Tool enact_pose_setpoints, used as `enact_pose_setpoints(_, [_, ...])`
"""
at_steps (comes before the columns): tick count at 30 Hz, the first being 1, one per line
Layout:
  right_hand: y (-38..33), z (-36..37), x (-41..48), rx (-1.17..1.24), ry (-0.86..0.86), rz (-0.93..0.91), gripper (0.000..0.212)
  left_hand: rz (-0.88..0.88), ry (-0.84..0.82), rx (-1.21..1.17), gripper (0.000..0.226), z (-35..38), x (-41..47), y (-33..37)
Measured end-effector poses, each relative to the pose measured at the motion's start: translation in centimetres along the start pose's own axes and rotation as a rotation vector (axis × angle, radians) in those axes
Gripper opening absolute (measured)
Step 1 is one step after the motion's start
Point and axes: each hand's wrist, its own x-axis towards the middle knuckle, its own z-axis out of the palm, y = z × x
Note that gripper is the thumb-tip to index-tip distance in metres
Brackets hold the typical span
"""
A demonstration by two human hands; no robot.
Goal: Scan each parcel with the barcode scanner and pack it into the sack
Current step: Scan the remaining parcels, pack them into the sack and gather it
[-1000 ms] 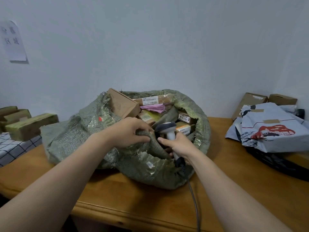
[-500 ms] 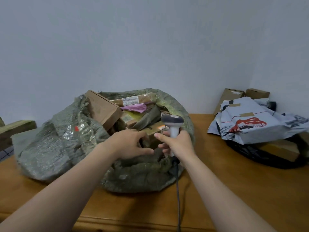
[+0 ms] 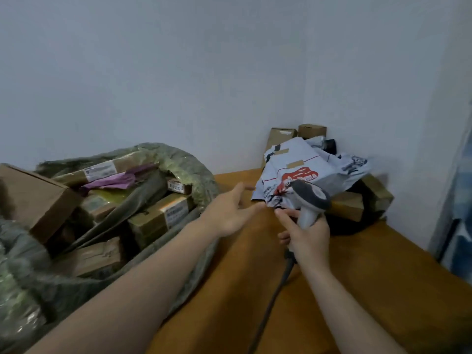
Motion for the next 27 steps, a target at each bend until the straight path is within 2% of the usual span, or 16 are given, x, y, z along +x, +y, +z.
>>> enact_pose_setpoints(3, [1.6, -2.5, 0.7, 0.045, 0.078, 0.033, 0.033, -0.044, -0.029, -0.193, 0.057, 3.5, 4.0, 1.7])
enact_pose_setpoints(6, [2.3, -3.6, 1.5, 0.12, 0.171, 0.051, 0.037, -0.177, 0.048, -0.324, 0.067, 6.2, 7.9, 3.2])
enact_pose_setpoints(7, [2.5, -3.7, 1.7, 0.129, 0.195, 0.039, 0.04, -0.154, 0.096, -0.252, 0.072, 6.8, 8.8, 3.6])
enact_pose_setpoints(9, [2.9, -3.9, 2.0, 0.138, 0.23, 0.016, 0.046, 0.028, 0.171, 0.054, 0.085, 8.0, 10.4, 4.3])
enact_pose_setpoints(12, [3.5, -4.3, 2.3, 0.161, 0.281, 0.04, 0.046, 0.292, 0.141, 0.414, 0.101, 9.4, 11.9, 5.6])
enact_pose_setpoints(15, [3.9, -4.6, 2.6, 0.156, 0.31, 0.062, 0.039, 0.318, 0.123, 0.572, 0.105, 11.2, 13.0, 6.4])
enact_pose_setpoints(19, [4.3, -4.6, 2.7, 0.14, 0.313, 0.049, 0.038, 0.253, 0.203, 0.683, 0.099, 12.6, 13.7, 5.9])
enact_pose_setpoints(23, [4.2, -4.7, 2.8, 0.124, 0.298, 0.037, 0.04, 0.238, 0.296, 0.595, 0.096, 11.8, 13.4, 4.5])
enact_pose_setpoints(27, [3.8, -4.6, 2.6, 0.127, 0.273, 0.044, 0.037, 0.208, 0.486, 0.341, 0.087, 7.7, 11.4, 3.8])
